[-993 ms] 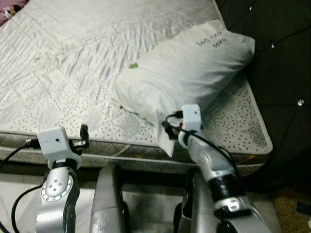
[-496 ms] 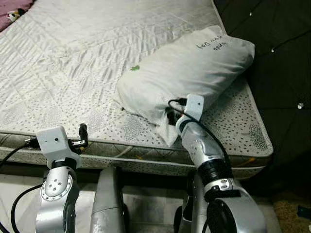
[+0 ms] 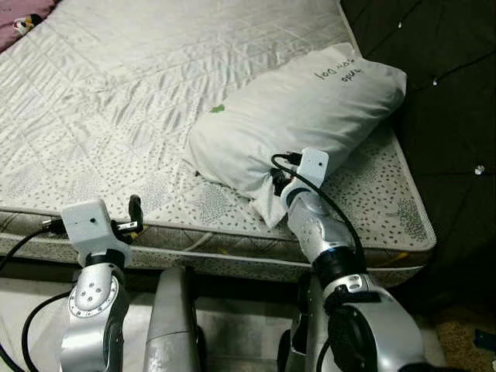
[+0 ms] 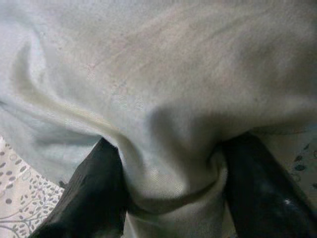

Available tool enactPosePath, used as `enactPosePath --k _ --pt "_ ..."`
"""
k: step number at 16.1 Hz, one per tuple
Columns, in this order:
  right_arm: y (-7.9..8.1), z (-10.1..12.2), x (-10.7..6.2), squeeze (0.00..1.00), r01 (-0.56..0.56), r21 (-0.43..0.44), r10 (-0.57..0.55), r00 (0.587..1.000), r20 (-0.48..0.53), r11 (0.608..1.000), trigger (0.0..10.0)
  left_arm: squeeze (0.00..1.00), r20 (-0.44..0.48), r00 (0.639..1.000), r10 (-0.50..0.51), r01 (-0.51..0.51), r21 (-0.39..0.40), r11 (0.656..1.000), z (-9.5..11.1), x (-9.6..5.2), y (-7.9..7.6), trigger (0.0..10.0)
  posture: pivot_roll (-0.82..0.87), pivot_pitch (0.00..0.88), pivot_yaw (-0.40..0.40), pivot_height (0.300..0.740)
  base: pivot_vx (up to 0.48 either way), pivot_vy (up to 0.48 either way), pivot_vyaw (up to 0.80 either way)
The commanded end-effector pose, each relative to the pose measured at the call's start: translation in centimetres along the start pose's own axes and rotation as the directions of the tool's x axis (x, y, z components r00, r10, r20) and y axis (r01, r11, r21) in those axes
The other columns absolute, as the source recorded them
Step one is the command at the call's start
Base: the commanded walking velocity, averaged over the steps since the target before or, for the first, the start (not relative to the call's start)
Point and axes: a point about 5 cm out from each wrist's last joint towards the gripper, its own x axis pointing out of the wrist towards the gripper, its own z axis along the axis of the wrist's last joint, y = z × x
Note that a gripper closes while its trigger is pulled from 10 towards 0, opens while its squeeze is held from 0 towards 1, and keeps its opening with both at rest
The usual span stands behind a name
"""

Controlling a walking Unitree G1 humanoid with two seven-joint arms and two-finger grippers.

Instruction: Clean up the room

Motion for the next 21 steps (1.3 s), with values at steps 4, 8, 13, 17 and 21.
enactPosePath --k 4,8,13,17,21 --pt "0.9 1.4 0.3 0.00 -0.014 0.025 0.012 0.998 0.055 1.000 0.0 0.00 0.002 1.000 0.008 -0.008 0.007 1.000 -0.1 0.1 -0.1 10.0 0.17 0.043 -0.010 0.548 0.000 0.000 0.00" --pt "0.3 1.6 0.5 0.00 -0.002 0.009 0.001 0.997 0.072 1.000 0.0 0.00 -0.001 1.000 0.007 -0.007 0.006 1.000 -0.2 0.2 -0.3 10.0 0.16 0.041 -0.009 0.548 0.000 0.000 0.00" --pt "-6.0 5.7 1.0 0.00 0.175 -0.027 -0.166 0.967 0.192 0.984 0.0 0.00 -0.001 1.000 0.002 -0.002 0.007 1.000 -0.2 0.5 -0.4 10.0 0.15 0.036 0.000 0.548 0.000 0.000 0.00" --pt "-11.5 9.4 0.2 0.00 0.323 -0.076 -0.287 0.908 0.304 0.943 0.0 0.00 -0.004 1.000 0.001 -0.001 0.008 1.000 -0.2 0.6 -0.4 10.0 0.14 0.035 0.007 0.548 0.000 0.000 0.00" --pt "-15.8 14.1 -1.5 0.00 0.455 -0.070 -0.391 0.825 0.407 0.888 0.0 0.00 -0.010 1.000 -0.010 0.010 0.013 1.000 -0.3 0.8 -0.6 10.0 0.13 0.035 0.015 0.548 0.000 0.000 0.00"
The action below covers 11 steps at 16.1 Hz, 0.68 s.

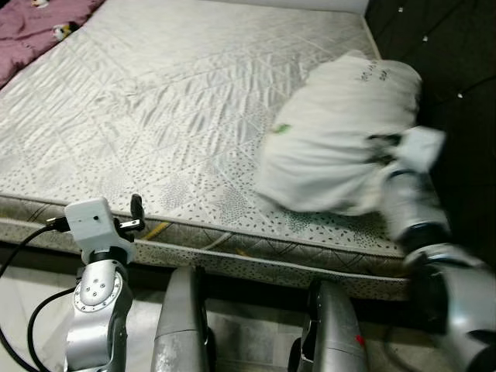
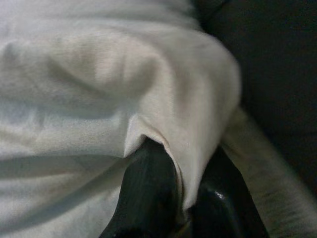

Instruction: Clean up the room

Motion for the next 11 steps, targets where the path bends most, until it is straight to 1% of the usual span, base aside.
enactPosePath --k 1,2,3,4,6,7,8,9,10,11 --pt "-1.2 4.4 0.5 0.00 0.046 0.026 -0.050 0.986 0.158 0.999 0.0 0.00 -0.001 1.000 -0.008 0.008 0.015 1.000 0.0 0.3 -0.1 10.0 0.13 0.034 0.015 0.548 0.000 0.000 0.00" --pt "-1.6 4.5 0.5 0.00 0.057 0.020 -0.059 0.985 0.163 0.998 0.0 0.00 -0.001 1.000 -0.007 0.007 0.015 1.000 0.0 0.3 -0.1 10.0 0.13 0.035 0.014 0.548 0.000 0.000 0.00" --pt "-2.4 4.6 0.6 0.00 0.076 0.006 -0.076 0.983 0.168 0.997 0.0 0.00 -0.001 1.000 -0.007 0.007 0.015 1.000 0.0 0.3 0.0 10.0 0.13 0.036 0.014 0.548 0.000 0.000 0.00" --pt "-2.8 3.9 0.5 0.00 0.078 -0.020 -0.073 0.983 0.166 0.997 0.0 0.00 -0.008 1.000 -0.006 0.006 0.019 1.000 -0.2 0.1 0.0 10.0 0.12 0.036 0.014 0.548 0.000 0.000 0.00" --pt "-1.7 2.4 -0.1 0.00 0.040 -0.095 -0.021 0.980 0.197 0.995 0.0 0.00 -0.014 1.000 -0.006 0.007 0.020 1.000 -0.4 0.0 0.0 10.0 0.12 0.037 0.014 0.548 0.000 0.000 0.00" --pt "-1.3 1.7 -0.3 0.00 0.026 -0.102 -0.006 0.982 0.190 0.994 0.0 0.00 -0.014 1.000 -0.007 0.007 0.020 1.000 -0.4 0.0 0.0 10.0 0.12 0.037 0.014 0.548 0.000 0.000 0.00" --pt "-0.3 -0.1 -1.1 0.00 -0.014 -0.100 0.030 0.986 0.164 0.995 0.0 0.00 -0.015 1.000 -0.009 0.010 0.021 1.000 -0.4 0.1 -0.1 10.0 0.11 0.035 0.011 0.548 0.000 0.000 0.00" --pt "0.3 -1.1 -1.7 0.00 -0.040 -0.107 0.056 0.986 0.155 0.993 0.0 0.00 -0.016 1.000 -0.010 0.011 0.021 1.000 -0.5 0.1 -0.1 10.0 0.11 0.033 0.011 0.548 0.000 0.000 0.00" --pt "2.5 -3.3 -3.6 0.00 -0.125 -0.114 0.140 0.981 0.135 0.986 0.0 0.00 -0.017 1.000 -0.012 0.013 0.023 1.000 -0.5 0.2 -0.1 10.0 0.11 0.030 0.012 0.548 0.000 0.000 0.00" --pt "3.6 -4.4 -4.6 0.00 -0.169 -0.109 0.182 0.976 0.120 0.980 0.0 0.00 -0.017 1.000 -0.012 0.013 0.023 1.000 -0.5 0.2 -0.1 10.0 0.11 0.027 0.013 0.548 0.000 0.000 0.00"
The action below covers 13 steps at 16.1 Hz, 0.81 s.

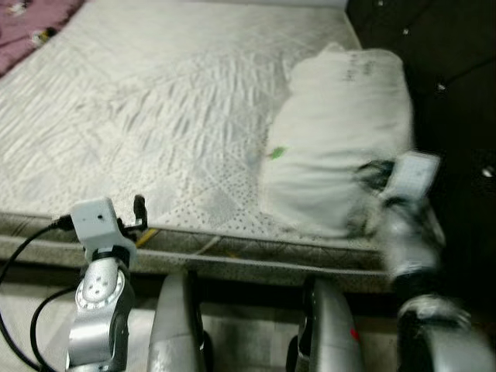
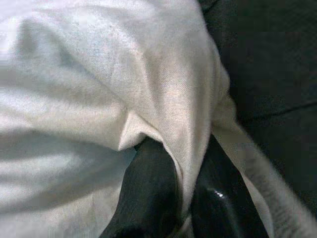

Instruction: Clean up the room

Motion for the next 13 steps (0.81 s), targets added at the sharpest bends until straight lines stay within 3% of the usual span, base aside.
enactPosePath --k 1,3,6,7,10,11,12,13 --pt "2.2 0.7 -0.5 0.00 -0.093 -0.001 0.093 0.995 0.036 0.996 0.0 0.00 -0.002 1.000 -0.004 0.004 0.016 1.000 -0.1 0.1 0.0 10.0 0.11 0.026 0.013 0.548 0.000 0.000 0.00" --pt "3.5 0.6 -0.7 0.00 -0.165 -0.010 0.165 0.985 0.053 0.986 0.0 0.00 0.003 1.000 -0.005 0.005 0.019 1.000 0.0 0.1 0.0 10.0 0.12 0.018 0.009 0.548 0.000 0.000 0.00" --pt "1.5 2.2 1.3 0.00 -0.112 -0.021 0.112 0.993 0.029 0.994 0.0 0.00 0.008 1.000 0.006 -0.006 0.021 1.000 0.0 0.3 0.3 10.0 0.12 0.011 0.002 0.548 0.000 0.000 0.00" --pt "-0.3 3.0 2.4 0.00 -0.039 0.042 0.040 0.999 -0.017 0.998 0.0 0.00 0.010 1.000 0.008 -0.008 0.019 1.000 0.1 0.2 0.2 10.0 0.12 0.011 0.002 0.548 0.000 0.000 0.00" --pt "-4.1 6.2 3.8 0.00 0.092 0.029 -0.093 0.995 0.047 0.995 0.0 0.00 0.005 1.000 0.020 -0.020 0.009 1.000 0.0 0.1 0.4 10.0 0.12 0.011 0.008 0.548 0.000 0.000 0.00" --pt "-6.1 7.1 4.2 0.00 0.154 0.024 -0.155 0.986 0.059 0.988 0.0 0.00 0.005 1.000 0.019 -0.019 0.014 1.000 0.0 0.1 0.5 10.0 0.12 0.011 0.010 0.548 0.000 0.000 0.00" --pt "-6.6 7.3 4.2 0.00 0.169 0.025 -0.170 0.984 0.060 0.985 0.0 0.00 0.005 1.000 0.019 -0.019 0.016 1.000 0.0 0.2 0.5 10.0 0.12 0.010 0.013 0.548 0.000 0.000 0.00" --pt "-9.4 8.1 4.3 0.00 0.263 0.040 -0.265 0.963 0.057 0.964 0.0 0.00 0.006 1.000 0.022 -0.023 0.020 1.000 0.0 0.2 0.6 10.0 0.12 0.011 0.018 0.548 0.000 0.000 0.00"
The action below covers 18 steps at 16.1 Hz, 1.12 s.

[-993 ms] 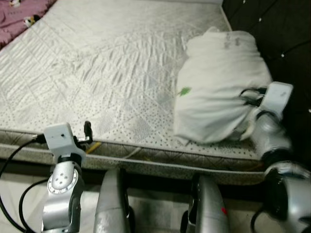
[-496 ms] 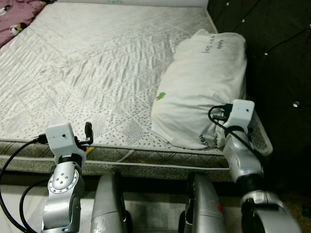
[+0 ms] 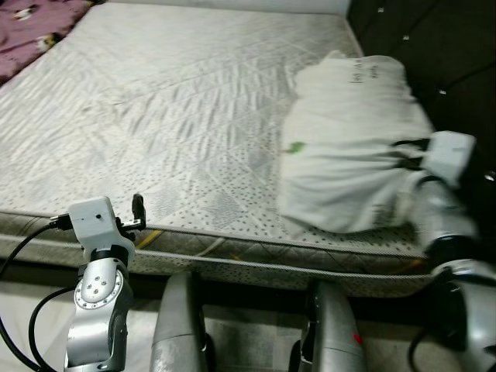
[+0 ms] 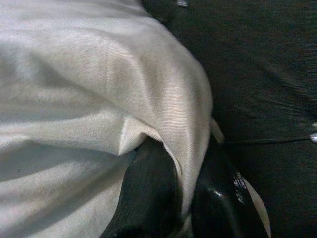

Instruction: Clean up the room

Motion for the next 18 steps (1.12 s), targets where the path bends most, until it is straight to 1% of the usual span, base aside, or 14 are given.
enactPosePath --k 1,2,4,5,7,10,11,12,13,14,15,16,17,18 --pt "-2.3 3.6 0.6 0.00 0.097 0.060 -0.104 0.988 0.118 0.993 0.0 0.00 -0.003 1.000 0.007 -0.007 0.016 1.000 -0.1 0.1 0.2 10.0 0.12 0.012 0.019 0.548 0.000 0.000 0.00" --pt "-3.6 3.7 0.6 0.00 0.143 0.069 -0.151 0.981 0.123 0.987 0.0 0.00 -0.004 1.000 0.006 -0.006 0.017 1.000 -0.1 0.2 0.2 10.0 0.12 0.012 0.019 0.548 0.000 0.000 0.00" --pt "-5.1 3.3 0.6 0.00 0.203 0.057 -0.209 0.970 0.122 0.977 0.0 0.00 -0.007 1.000 0.004 -0.004 0.017 1.000 -0.2 0.2 0.0 10.0 0.11 0.013 0.020 0.548 0.000 0.000 0.00" --pt "-5.5 2.6 0.5 0.00 0.221 0.057 -0.226 0.968 0.108 0.974 0.0 0.00 -0.009 1.000 0.000 0.001 0.018 1.000 -0.2 0.1 -0.1 10.0 0.11 0.015 0.024 0.548 0.000 0.000 0.00" --pt "-5.5 1.8 0.3 0.00 0.219 0.028 -0.221 0.969 0.111 0.975 0.0 0.00 -0.009 1.000 -0.003 0.003 0.020 1.000 -0.2 0.2 0.0 10.0 0.11 0.017 0.028 0.548 0.000 0.000 0.00" --pt "-5.9 0.3 -0.2 0.00 0.217 -0.069 -0.206 0.969 0.140 0.974 0.0 0.00 -0.005 1.000 0.001 0.000 0.026 1.000 0.0 0.2 0.3 10.0 0.12 0.020 0.025 0.548 0.000 0.000 0.00" --pt "-5.9 -0.9 -0.8 0.00 0.176 -0.145 -0.152 0.975 0.164 0.974 0.0 0.00 -0.003 1.000 0.001 -0.001 0.027 1.000 0.0 0.2 0.3 10.0 0.12 0.023 0.024 0.548 0.000 0.000 0.00" --pt "-5.7 -2.6 -1.5 0.00 0.128 -0.205 -0.097 0.983 0.155 0.970 0.0 0.00 -0.003 1.000 0.003 -0.003 0.030 1.000 0.1 0.1 0.5 10.0 0.12 0.027 0.025 0.548 0.000 0.000 0.00" --pt "-5.4 -4.2 -2.5 0.00 0.101 -0.225 -0.070 0.988 0.140 0.969 0.0 0.00 -0.006 1.000 0.006 -0.006 0.034 0.999 0.0 0.1 0.7 10.0 0.11 0.028 0.028 0.548 0.000 0.000 0.00" --pt "-5.0 -4.9 -2.9 0.00 0.088 -0.225 -0.059 0.989 0.133 0.970 0.0 0.00 -0.008 1.000 0.006 -0.006 0.034 0.999 0.0 0.1 0.7 10.0 0.11 0.028 0.030 0.548 0.000 0.000 0.00" --pt "-4.3 -5.7 -3.5 0.00 0.067 -0.224 -0.039 0.991 0.127 0.972 0.0 0.00 -0.008 1.000 0.001 -0.001 0.034 0.999 0.0 0.1 0.5 10.0 0.11 0.028 0.032 0.548 0.000 0.000 0.00" --pt "-3.1 -6.4 -4.3 0.00 0.032 -0.227 0.001 0.990 0.143 0.973 0.0 0.00 -0.007 1.000 -0.007 0.007 0.033 0.999 0.1 0.1 0.2 10.0 0.11 0.027 0.035 0.548 0.000 0.000 0.00" --pt "-1.6 -6.9 -5.3 0.00 -0.021 -0.240 0.060 0.986 0.156 0.971 0.0 0.00 -0.006 1.000 -0.011 0.011 0.033 0.999 0.1 0.2 0.1 10.0 0.11 0.025 0.038 0.548 0.000 0.000 0.00" --pt "-0.2 -7.5 -6.1 0.00 -0.066 -0.221 0.099 0.985 0.142 0.973 0.0 0.00 -0.005 1.000 -0.012 0.012 0.034 0.999 0.1 0.3 0.2 10.0 0.12 0.024 0.038 0.548 0.000 0.000 0.00"
